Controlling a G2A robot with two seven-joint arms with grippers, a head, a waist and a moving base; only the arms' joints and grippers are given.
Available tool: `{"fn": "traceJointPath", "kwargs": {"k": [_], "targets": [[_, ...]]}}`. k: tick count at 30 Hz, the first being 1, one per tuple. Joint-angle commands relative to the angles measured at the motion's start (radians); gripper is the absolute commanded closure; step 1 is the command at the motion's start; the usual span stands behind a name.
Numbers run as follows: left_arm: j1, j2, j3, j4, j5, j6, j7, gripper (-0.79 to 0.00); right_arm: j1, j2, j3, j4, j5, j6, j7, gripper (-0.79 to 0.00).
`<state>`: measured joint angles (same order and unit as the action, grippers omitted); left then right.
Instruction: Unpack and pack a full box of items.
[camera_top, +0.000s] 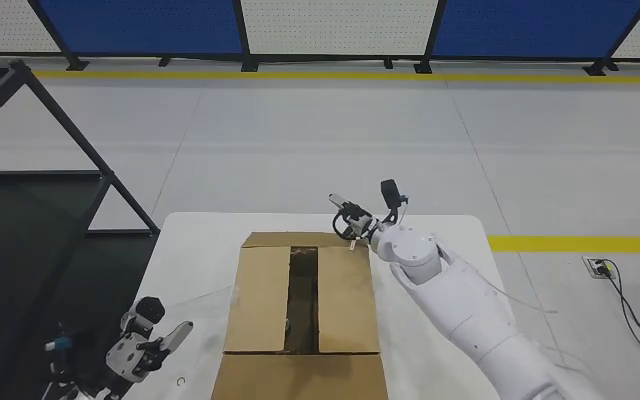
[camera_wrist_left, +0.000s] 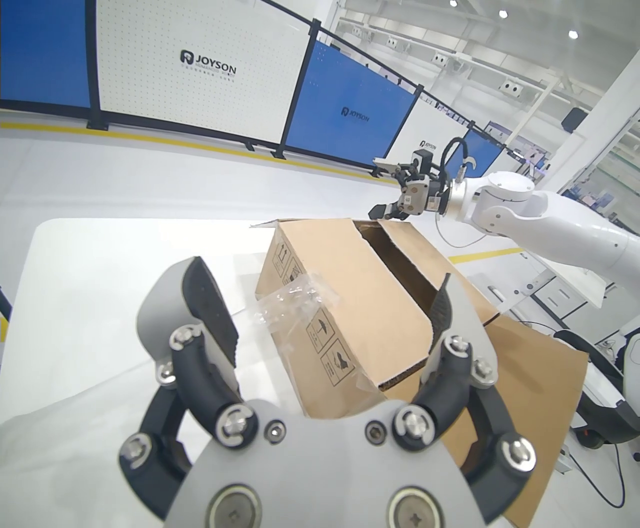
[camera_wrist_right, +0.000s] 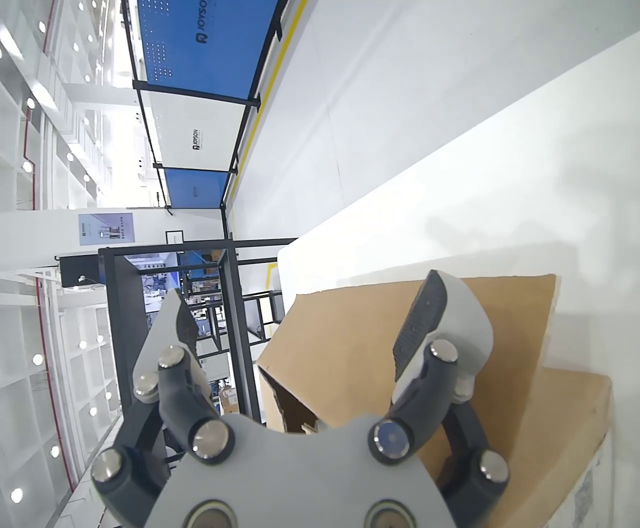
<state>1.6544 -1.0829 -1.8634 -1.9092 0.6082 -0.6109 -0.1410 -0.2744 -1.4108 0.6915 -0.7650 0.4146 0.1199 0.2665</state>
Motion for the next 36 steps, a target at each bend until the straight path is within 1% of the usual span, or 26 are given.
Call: {"fn": "traceJointPath", "kwargs": {"k": [1, 4, 8, 11, 17, 21, 24, 32, 34, 36], "targets": [[-0.002, 0.000, 0.001, 0.001, 0.001, -0.001, -0.001, -0.785, -0.004, -0.001, 0.020, -0.004, 0.013, -0.028, 0.005, -0.785], [-0.004, 0.000, 0.000, 0.002, -0.001, 0.003, 0.002, -0.785, -0.017, 0.004, 0.055, -0.029, 0.033, -0.087, 0.039, -0.785], [-0.007, -0.001, -0.004, 0.007, -0.010, 0.014, 0.013, -0.785, -0.050, 0.021, 0.111, -0.095, 0.066, -0.171, 0.158, -0.785], [-0.012, -0.001, -0.008, 0.010, -0.011, 0.035, 0.013, -0.785, -0.088, 0.039, 0.138, -0.182, 0.041, -0.203, 0.262, -0.785], [-0.025, 0.000, -0.027, 0.016, -0.004, 0.049, 0.017, -0.785, -0.192, 0.081, 0.171, -0.380, -0.044, -0.177, 0.489, -0.785], [-0.029, 0.001, -0.042, 0.024, 0.007, 0.054, 0.018, -0.785, -0.237, 0.104, 0.184, -0.461, -0.108, -0.118, 0.620, -0.785], [-0.028, 0.001, -0.053, 0.023, 0.016, 0.059, 0.018, -0.785, -0.255, 0.115, 0.202, -0.498, -0.155, -0.078, 0.617, -0.785], [-0.028, 0.001, -0.053, 0.023, 0.016, 0.059, 0.018, -0.785, -0.260, 0.115, 0.201, -0.498, -0.155, -0.079, 0.613, -0.785], [-0.026, 0.001, -0.047, 0.019, 0.017, 0.064, 0.012, -0.785, -0.282, 0.114, 0.196, -0.509, -0.153, -0.100, 0.609, -0.785], [-0.024, 0.000, -0.035, 0.012, 0.037, 0.063, 0.007, -0.785, -0.284, 0.111, 0.188, -0.497, -0.164, -0.093, 0.603, -0.785]]}}
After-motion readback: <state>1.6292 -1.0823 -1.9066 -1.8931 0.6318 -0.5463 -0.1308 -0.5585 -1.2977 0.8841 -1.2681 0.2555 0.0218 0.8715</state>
